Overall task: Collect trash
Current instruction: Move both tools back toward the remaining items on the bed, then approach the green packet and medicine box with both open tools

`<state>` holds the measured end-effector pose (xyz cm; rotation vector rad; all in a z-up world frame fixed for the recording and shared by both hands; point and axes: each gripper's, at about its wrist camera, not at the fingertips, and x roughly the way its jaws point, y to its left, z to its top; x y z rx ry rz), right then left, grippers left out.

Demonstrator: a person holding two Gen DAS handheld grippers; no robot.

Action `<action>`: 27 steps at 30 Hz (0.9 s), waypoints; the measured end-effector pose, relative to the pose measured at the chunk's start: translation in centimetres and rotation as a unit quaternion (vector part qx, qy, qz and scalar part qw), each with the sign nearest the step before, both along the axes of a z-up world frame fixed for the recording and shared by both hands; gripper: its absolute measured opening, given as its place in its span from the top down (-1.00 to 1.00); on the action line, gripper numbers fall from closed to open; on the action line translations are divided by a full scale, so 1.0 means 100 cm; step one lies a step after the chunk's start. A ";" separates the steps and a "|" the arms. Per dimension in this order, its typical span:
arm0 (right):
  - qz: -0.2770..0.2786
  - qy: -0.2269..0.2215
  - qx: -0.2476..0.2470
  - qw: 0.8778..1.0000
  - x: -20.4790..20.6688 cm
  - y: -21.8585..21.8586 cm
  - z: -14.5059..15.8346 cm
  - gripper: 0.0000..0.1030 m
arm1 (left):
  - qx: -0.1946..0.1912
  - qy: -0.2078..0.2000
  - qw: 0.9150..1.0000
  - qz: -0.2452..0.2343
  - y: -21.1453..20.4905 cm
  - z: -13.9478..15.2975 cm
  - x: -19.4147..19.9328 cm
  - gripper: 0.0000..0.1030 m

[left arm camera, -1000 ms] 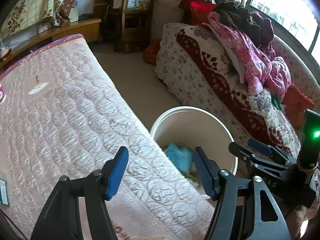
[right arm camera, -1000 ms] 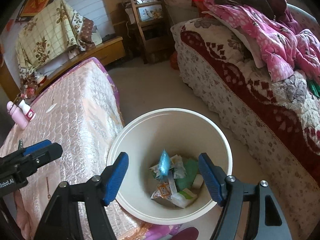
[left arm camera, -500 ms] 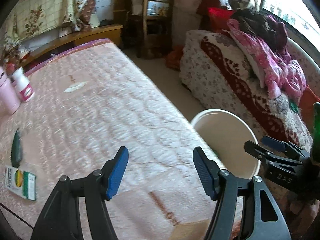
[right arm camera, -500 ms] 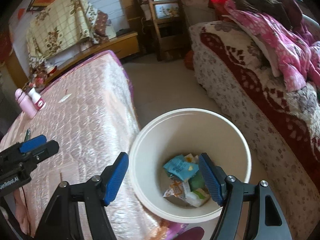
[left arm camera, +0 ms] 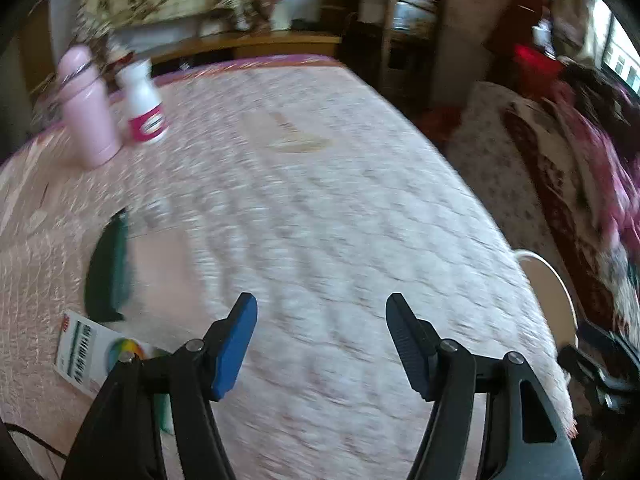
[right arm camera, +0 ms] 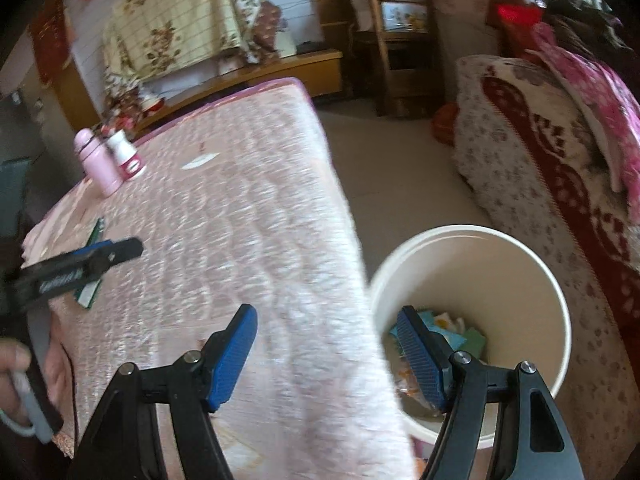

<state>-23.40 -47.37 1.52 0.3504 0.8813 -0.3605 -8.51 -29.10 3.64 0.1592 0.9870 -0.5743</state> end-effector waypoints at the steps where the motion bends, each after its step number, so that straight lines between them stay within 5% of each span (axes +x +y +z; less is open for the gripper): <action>1: 0.007 0.000 0.001 1.000 0.004 0.006 0.000 -0.46 | 0.005 0.005 1.000 0.010 0.005 -0.004 0.008 -0.31; 6: 0.040 0.000 -0.005 0.999 0.017 0.030 0.001 -0.46 | 0.017 0.036 0.998 0.049 0.051 -0.013 0.027 -0.31; 12: 0.072 0.002 0.008 0.997 0.040 0.053 -0.005 -0.46 | 0.048 0.027 0.996 0.066 0.115 -0.011 0.018 -0.31; 21: 0.137 0.008 0.027 0.990 0.081 0.102 -0.016 -0.46 | 0.005 0.032 0.996 0.083 0.190 0.019 -0.012 -0.42; 27: 0.179 0.013 0.026 0.983 0.099 0.138 -0.021 -0.46 | -0.004 0.006 0.987 0.162 0.221 0.023 -0.023 -0.60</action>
